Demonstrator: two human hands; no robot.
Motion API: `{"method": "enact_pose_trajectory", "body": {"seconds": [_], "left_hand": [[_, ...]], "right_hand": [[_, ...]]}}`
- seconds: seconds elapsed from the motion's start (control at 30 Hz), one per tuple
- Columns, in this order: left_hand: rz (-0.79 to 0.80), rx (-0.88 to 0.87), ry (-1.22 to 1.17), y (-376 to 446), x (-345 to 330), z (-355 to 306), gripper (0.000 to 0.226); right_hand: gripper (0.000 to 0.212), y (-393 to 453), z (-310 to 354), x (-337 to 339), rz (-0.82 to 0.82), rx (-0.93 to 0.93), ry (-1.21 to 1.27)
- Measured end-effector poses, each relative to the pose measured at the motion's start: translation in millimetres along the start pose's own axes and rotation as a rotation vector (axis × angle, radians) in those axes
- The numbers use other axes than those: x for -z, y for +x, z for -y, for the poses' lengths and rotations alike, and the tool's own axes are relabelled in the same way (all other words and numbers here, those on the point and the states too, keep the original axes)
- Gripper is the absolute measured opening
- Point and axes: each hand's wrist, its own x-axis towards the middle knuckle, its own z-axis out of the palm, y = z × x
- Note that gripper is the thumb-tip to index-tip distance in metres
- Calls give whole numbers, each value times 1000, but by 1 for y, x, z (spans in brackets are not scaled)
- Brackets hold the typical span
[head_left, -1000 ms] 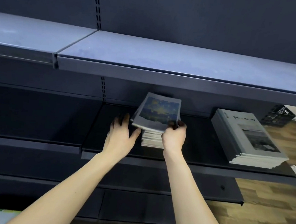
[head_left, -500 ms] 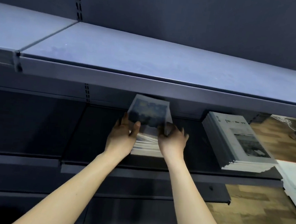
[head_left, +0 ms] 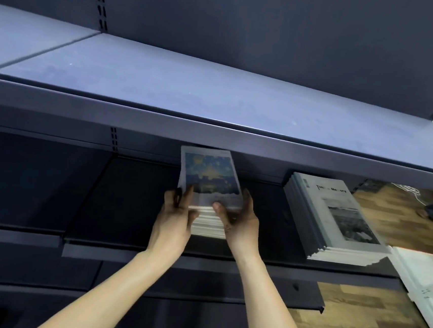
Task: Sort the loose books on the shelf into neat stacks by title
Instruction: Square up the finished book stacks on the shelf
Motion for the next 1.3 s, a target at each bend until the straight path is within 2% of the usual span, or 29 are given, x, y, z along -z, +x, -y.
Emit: {"method": "enact_pose_trajectory", "body": {"seconds": [0.17,0.23,0.43,0.5,0.6,0.67,0.77,0.97,1.17,1.3], "left_hand": [[25,28,-30,-5,-5,-3,76],[65,67,-6,-4,-6,-5,83],[34,76,57,-3,-8,-8,76],[21,74,79,-7,-8,-8,77],[-168,-95,357,-17,-12,-4,91],[-192,-224,580,-25,-13,-2,97],[-135,-367,785,-32,-22,8,101],[-245,-531,846,-16,-47,35,102],[-423,-626,934,-2,-63,56,79],[-490,-691,996,5,-66,65,76]], "right_hand": [[111,-2,2,2,96,66,-219],[109,-1,-1,1,93,73,-243],[104,-2,-2,-1,83,37,-193],[104,-10,-2,-5,0,101,-271],[93,-29,-6,-13,-213,322,-555],[96,-37,-14,-21,-204,418,-704],[114,-39,-25,-27,-147,455,-844],[132,-21,-54,-38,-212,545,-946],[125,-7,-70,-48,-307,651,-962],[118,0,-82,-45,-349,768,-987]]}}
